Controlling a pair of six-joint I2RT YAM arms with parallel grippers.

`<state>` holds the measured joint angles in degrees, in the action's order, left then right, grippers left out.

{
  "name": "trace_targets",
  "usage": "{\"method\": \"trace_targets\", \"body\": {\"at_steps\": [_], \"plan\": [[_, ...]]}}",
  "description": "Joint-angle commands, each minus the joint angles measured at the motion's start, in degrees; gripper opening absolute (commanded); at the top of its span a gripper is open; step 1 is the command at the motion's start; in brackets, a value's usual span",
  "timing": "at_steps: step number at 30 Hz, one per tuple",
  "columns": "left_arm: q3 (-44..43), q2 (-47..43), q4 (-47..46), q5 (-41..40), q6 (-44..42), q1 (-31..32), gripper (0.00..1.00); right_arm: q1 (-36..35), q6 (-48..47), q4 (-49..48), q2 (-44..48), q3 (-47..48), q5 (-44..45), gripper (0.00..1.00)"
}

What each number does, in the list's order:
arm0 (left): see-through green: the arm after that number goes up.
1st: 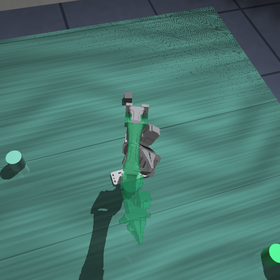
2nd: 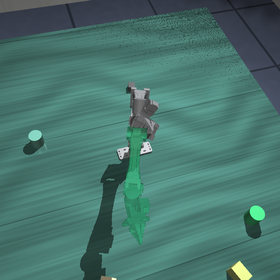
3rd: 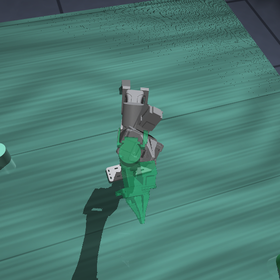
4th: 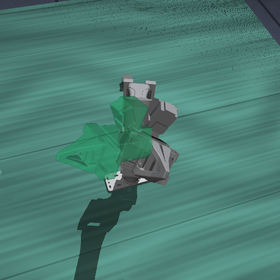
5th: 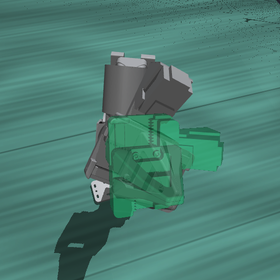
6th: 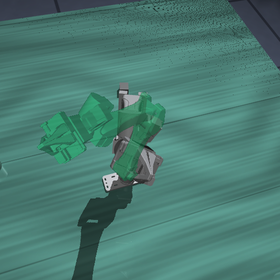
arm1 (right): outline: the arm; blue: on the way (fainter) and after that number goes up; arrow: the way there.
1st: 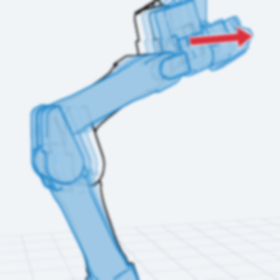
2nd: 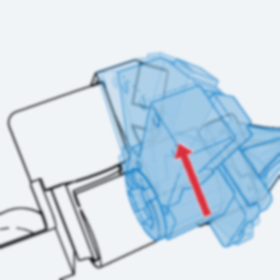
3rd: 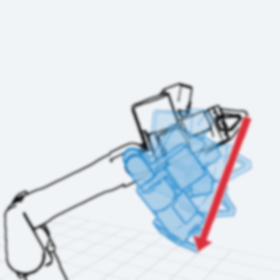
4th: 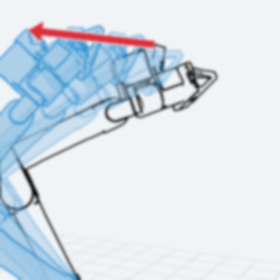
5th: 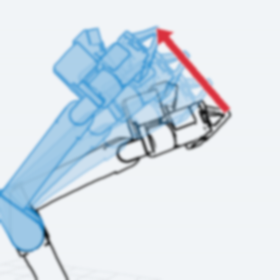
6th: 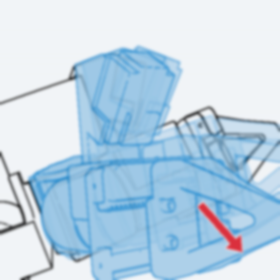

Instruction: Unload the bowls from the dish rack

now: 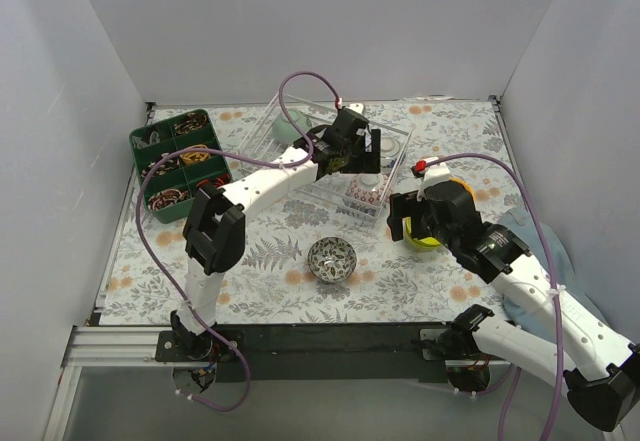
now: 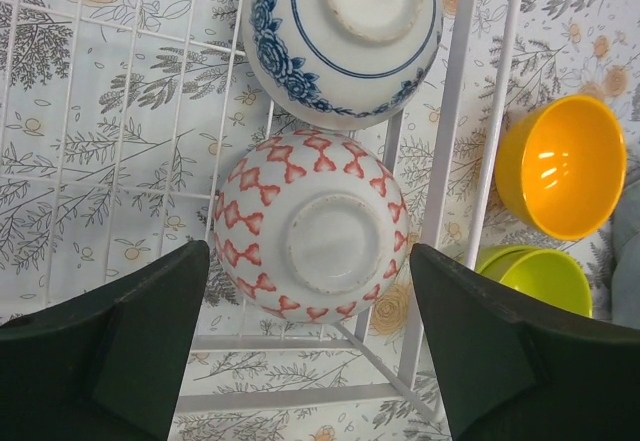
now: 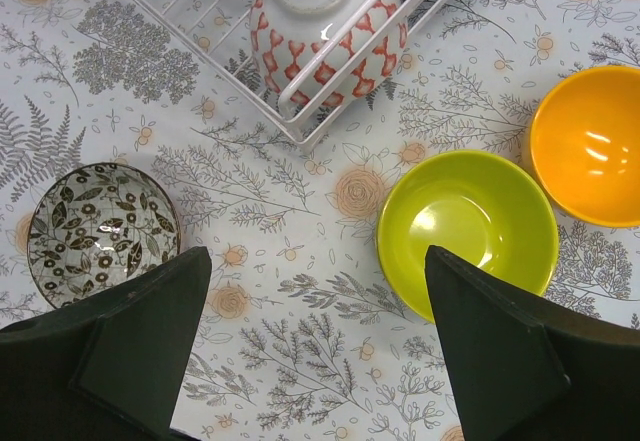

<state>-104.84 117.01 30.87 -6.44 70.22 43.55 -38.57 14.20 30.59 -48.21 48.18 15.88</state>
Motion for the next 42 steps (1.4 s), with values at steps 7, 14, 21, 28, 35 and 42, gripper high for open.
{"method": "trace_targets", "body": {"at_steps": [7, 14, 21, 28, 35, 42], "plan": [[-4.41, 3.66, 2.44, -7.19, -6.93, 3.91, 0.80, 0.51, -0.31, -0.44, 0.04, 1.56, -0.59, 0.96], [-4.68, 6.30, 2.35, -10.69, -7.46, 4.96, 0.73, 0.60, 0.04, -0.35, 0.30, 1.12, -0.85, 0.96], [-4.94, 5.42, 1.03, -12.11, -9.83, 6.02, 0.50, 0.69, 0.13, -0.35, 0.92, 0.60, -0.94, 0.96], [-5.38, 2.79, 0.68, -13.95, -12.03, 7.69, 0.24, 0.69, 0.13, -0.44, 0.92, 0.77, -0.94, 0.96], [-4.06, 0.59, 0.33, -19.12, -15.01, 8.31, 0.21, 0.69, 0.04, -0.35, 0.92, 0.51, -1.11, 0.96], [-0.55, 0.59, -1.16, -23.62, -17.13, 7.78, 0.21, 0.77, 0.22, -0.44, 1.10, 0.16, -1.46, 0.96]]}}
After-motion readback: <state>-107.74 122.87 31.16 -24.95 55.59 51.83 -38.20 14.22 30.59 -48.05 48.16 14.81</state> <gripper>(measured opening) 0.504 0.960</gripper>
